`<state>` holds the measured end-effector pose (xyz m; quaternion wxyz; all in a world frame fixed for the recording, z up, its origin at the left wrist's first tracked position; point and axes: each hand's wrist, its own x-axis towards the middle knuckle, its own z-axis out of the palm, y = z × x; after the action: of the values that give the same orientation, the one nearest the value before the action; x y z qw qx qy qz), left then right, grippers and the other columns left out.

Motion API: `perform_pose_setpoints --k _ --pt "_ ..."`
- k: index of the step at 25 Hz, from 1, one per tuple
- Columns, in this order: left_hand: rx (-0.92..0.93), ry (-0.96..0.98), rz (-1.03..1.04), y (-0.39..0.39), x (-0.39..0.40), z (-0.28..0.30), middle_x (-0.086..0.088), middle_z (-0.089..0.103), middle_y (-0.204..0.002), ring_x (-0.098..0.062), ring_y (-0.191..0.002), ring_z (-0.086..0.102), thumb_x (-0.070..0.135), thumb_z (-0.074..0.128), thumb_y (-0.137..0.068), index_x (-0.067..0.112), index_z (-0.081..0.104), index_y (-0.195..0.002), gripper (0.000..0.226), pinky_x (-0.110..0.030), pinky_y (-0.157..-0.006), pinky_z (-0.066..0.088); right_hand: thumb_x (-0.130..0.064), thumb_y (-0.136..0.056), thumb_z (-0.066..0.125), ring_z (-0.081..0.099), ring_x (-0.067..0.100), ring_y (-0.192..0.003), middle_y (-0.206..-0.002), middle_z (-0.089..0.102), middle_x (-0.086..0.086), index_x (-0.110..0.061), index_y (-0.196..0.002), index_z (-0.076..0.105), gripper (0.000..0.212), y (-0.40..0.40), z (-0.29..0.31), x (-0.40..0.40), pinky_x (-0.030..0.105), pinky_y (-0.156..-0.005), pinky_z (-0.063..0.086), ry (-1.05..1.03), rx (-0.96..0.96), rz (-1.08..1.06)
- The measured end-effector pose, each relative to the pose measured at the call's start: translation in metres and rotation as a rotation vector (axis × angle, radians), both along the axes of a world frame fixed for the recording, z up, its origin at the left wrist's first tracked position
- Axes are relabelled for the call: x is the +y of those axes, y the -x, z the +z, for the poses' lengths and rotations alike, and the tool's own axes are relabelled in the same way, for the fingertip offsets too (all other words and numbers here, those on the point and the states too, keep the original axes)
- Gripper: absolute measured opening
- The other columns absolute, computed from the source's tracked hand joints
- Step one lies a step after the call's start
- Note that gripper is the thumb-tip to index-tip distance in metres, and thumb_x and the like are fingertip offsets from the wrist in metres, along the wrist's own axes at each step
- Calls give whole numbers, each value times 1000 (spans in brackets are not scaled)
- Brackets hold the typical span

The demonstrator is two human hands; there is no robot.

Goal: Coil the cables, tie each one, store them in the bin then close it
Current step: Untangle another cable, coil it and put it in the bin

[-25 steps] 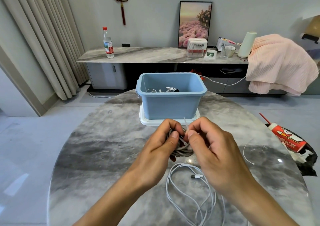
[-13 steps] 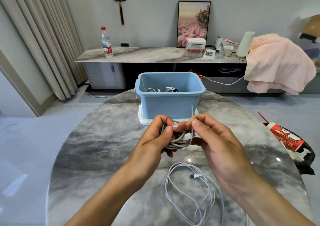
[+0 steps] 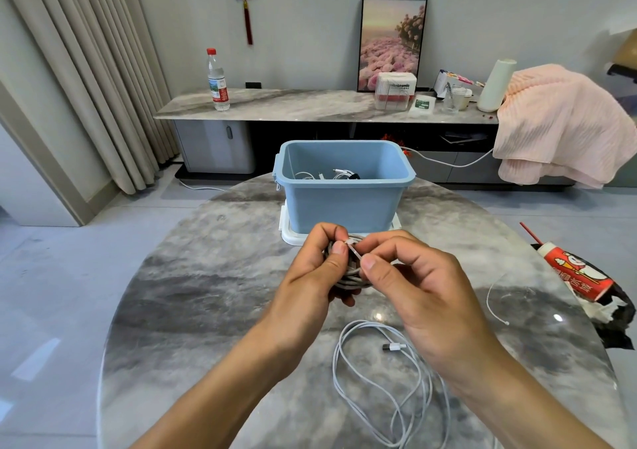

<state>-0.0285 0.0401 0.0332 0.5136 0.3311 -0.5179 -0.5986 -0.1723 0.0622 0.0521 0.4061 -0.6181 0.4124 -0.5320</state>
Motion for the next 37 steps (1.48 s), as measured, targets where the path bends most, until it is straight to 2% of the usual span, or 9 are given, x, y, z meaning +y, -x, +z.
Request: perform_pose_setpoints --k 3,7,12,16,20,26,31,37 --pt "-13 3 4 0 0 0 4 57 -79 -11 -68 50 30 45 -91 22 50 -93 9 -28 -62 42 -17 -92 62 68 15 -89 -96 70 -5 -15 -79 72 17 -2 0 1 20 -75 51 10 -6 -5" --pt "-14 -3 9 -1 0 -1 1 57 -82 -13 -70 50 30 45 -91 25 52 -91 9 -30 -63 42 -20 -94 61 67 17 -95 -99 69 -5 -17 -82 72 17 -3 -1 1 28 -81 52 5 27 -14" --pt "10 -22 11 0 1 0 -6 57 -89 -15 -72 50 30 46 -90 24 52 -90 9 -28 -62 43 -22 -92 59 66 17 -98 -100 69 -6 -18 -80 72 17 -4 0 2 26 -80 52 17 27 -13" --pt "21 -33 12 -1 2 0 -6 56 -87 -16 -71 50 30 46 -90 23 52 -89 10 -29 -61 43 -18 -93 60 66 16 -95 -99 69 -5 -15 -79 71 18 -5 1 3 22 -77 52 18 28 -6" --pt "20 -28 11 -1 2 0 -5 57 -86 -16 -71 51 30 46 -90 24 53 -88 9 -29 -62 42 -4 -95 60 67 12 -86 -95 69 -4 -7 -79 71 19 -6 4 5 15 -71 51 14 9 -1" --pt "16 -18 11 0 2 -1 -1 56 -82 -15 -71 50 30 45 -90 23 51 -91 10 -28 -62 42 0 -94 59 67 7 -78 -90 68 -4 -4 -80 70 19 -9 7 8 11 -65 50 12 -34 -15" --pt "9 -4 4 1 3 -1 -3 55 -85 -14 -72 49 29 45 -91 23 51 -92 9 -28 -63 42 1 -94 58 67 10 -80 -90 68 -3 -4 -80 71 19 -9 7 9 13 -65 51 6 -38 -19" --pt "39 -13 -5 1 4 0 2 56 -78 -13 -68 50 29 45 -91 20 50 -95 11 -27 -62 41 2 -94 58 67 11 -82 -91 68 -4 -5 -74 69 24 -7 8 9 15 -67 51 -16 -46 -28"
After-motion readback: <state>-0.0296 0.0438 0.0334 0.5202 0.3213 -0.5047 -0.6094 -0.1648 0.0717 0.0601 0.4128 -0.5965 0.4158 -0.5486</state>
